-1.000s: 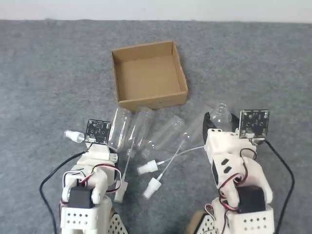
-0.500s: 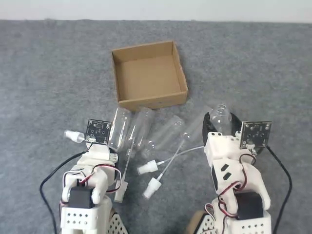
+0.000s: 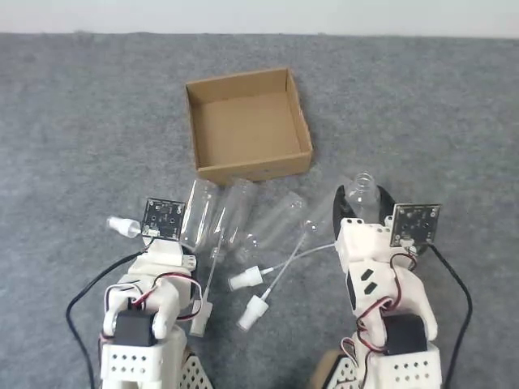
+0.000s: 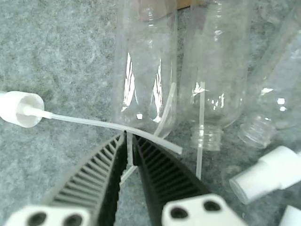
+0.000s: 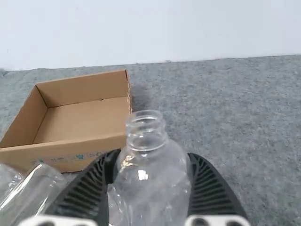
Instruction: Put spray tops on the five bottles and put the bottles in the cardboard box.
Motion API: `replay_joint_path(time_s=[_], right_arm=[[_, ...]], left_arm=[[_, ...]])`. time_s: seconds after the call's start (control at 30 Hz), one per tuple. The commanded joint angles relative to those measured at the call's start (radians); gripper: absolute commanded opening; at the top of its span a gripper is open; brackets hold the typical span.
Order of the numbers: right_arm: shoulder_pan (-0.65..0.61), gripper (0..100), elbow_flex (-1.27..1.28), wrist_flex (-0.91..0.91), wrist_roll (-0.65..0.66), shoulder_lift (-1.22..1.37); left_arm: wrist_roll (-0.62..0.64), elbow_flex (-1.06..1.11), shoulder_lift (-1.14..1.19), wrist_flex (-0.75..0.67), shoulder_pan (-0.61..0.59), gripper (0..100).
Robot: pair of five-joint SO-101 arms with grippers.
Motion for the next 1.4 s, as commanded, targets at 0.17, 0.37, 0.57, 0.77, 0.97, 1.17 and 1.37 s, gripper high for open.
replay_joint_path(time_s=[0.17, 0.37, 0.57, 0.77, 0.97, 1.17, 1.37], right_arm=[[0.004, 6.9, 0.029, -0.028, -0.008, -0.022], [0.004, 6.9, 0.051, -0.028, -0.006, -0.022], [0.058, 6.9, 0.055, -0.028, -0.006, -0.022], [0.082, 7.0, 0.055, -0.028, -0.006, -0.022], [0.081, 7.0, 0.057, -0.028, -0.006, -0.022], [0.084, 7.2, 0.086, -0.065, -0.005, -0.022], [0.084, 7.0, 0.135, -0.136, 0.081, -0.022]], left_arm=[[0.012, -0.01, -0.017, 0.002, 0.003, 2], [0.014, -0.012, -0.017, -0.083, -0.005, 2], [0.008, -0.051, -0.017, -0.095, -0.006, 2], [0.008, -0.117, -0.017, -0.095, -0.006, 2], [0.0, -0.125, -0.017, -0.103, -0.006, 2], [-0.292, -0.225, -0.015, -0.095, -0.006, 2], [-0.322, -0.36, -0.012, -0.031, -0.006, 2]])
